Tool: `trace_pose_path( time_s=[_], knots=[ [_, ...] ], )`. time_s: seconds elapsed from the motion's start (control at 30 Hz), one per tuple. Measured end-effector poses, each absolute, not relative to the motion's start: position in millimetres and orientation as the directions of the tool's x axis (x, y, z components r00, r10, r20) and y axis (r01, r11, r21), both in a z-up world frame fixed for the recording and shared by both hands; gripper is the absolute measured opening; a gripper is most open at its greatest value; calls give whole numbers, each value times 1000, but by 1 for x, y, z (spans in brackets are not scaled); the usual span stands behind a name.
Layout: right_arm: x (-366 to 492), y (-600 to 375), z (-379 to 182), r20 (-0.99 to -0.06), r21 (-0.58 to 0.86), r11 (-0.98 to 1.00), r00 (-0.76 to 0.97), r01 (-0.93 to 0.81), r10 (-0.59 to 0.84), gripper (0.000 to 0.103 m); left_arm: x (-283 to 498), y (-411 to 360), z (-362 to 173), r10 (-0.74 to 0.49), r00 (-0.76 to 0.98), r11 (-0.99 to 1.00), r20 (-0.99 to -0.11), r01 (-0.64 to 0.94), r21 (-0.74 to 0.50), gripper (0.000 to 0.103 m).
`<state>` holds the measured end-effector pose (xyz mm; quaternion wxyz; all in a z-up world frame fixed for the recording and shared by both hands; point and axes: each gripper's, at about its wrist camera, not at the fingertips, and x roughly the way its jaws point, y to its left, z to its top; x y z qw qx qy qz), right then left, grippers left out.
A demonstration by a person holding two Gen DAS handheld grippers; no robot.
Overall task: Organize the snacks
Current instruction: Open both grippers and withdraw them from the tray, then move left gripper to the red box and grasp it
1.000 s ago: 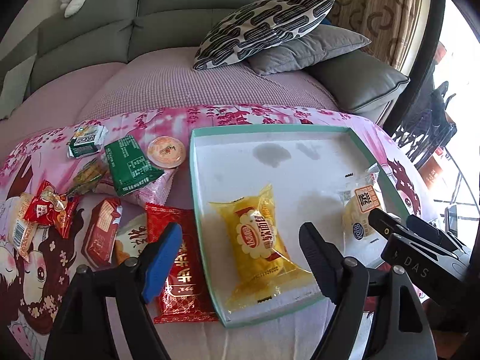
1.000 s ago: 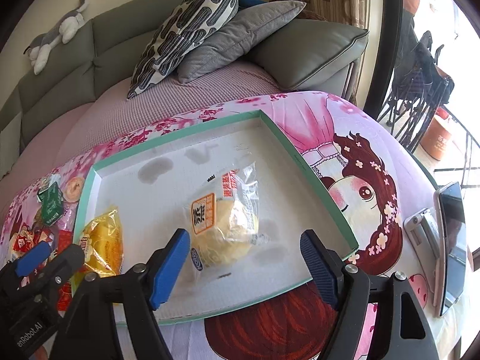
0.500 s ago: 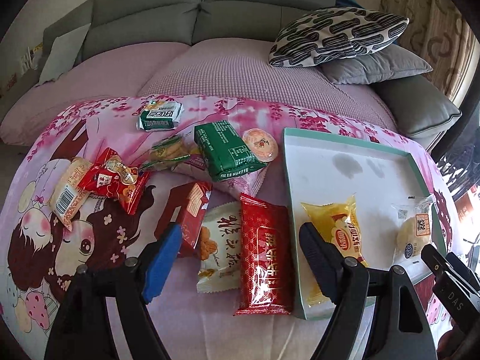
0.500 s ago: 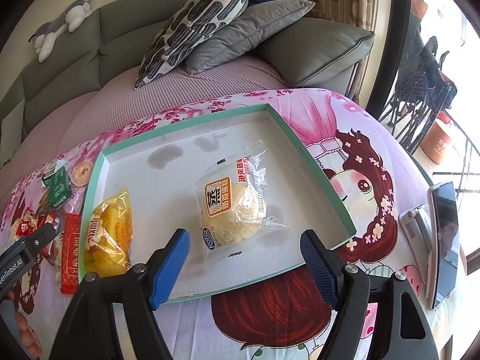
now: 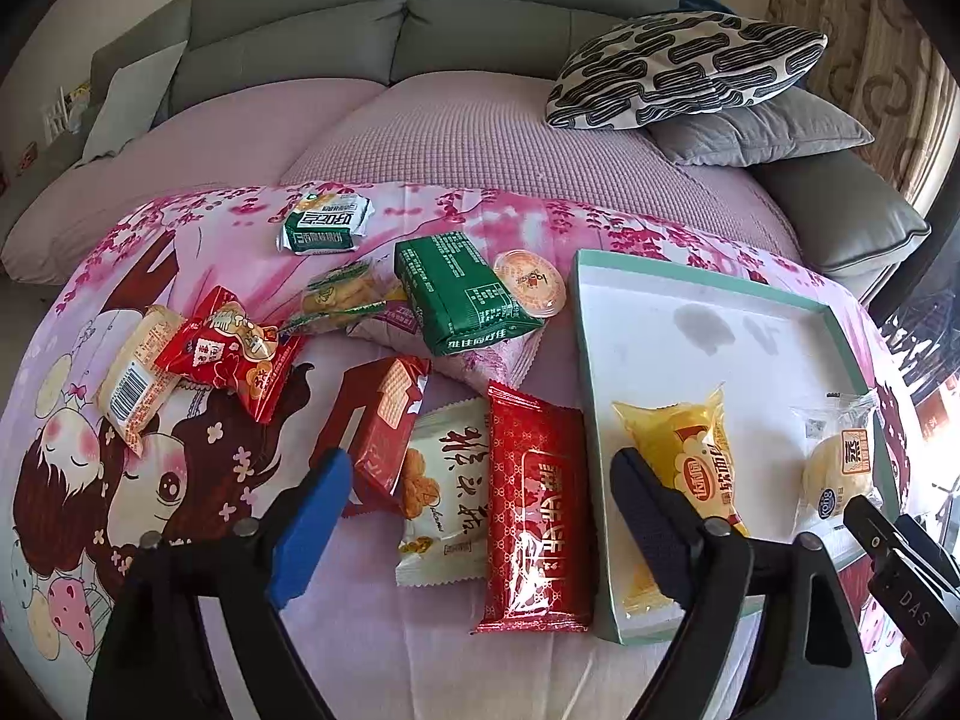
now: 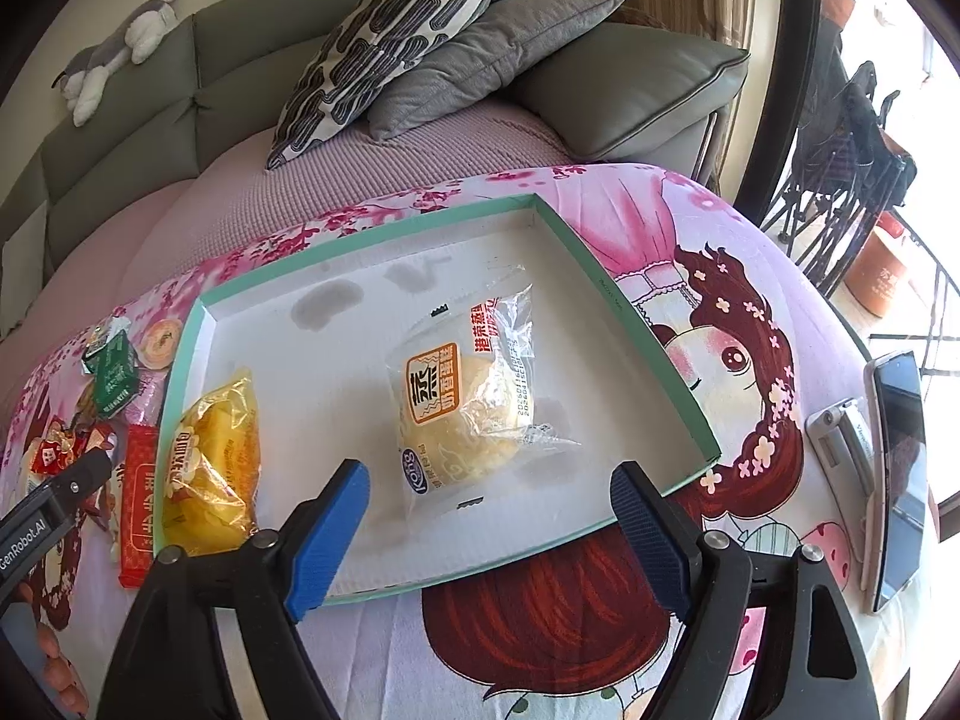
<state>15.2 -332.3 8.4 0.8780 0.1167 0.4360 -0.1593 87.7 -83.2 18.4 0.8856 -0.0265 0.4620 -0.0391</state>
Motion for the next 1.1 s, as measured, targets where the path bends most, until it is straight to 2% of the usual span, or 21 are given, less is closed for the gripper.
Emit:
trace_pose_path(
  time_s=[0.07, 0.1, 0.37, 0.8, 1.1],
  knots=[
    [16, -332, 7, -803, 70, 923, 571, 378, -173, 95, 88, -81, 17, -86, 575, 996, -814, 37, -80, 96],
    [16, -332, 6, -802, 72, 923, 573, 378, -171, 103, 89, -80, 16, -82, 574, 996, -814, 32, -78, 98],
    [17, -330, 5, -784, 63, 926, 592, 372, -184, 103, 90, -75, 13, -91, 578, 995, -811, 14, -102, 100],
    [22, -316, 5, -772, 55, 946, 615, 320, -164, 103, 92, -59, 11, -188, 575, 980, -797, 50, -195, 100],
    [30, -272, 16, -733, 78, 980, 676, 185, -70, 103, 88, 14, 22, 87, 617, 986, -782, -163, -20, 100]
  ],
)
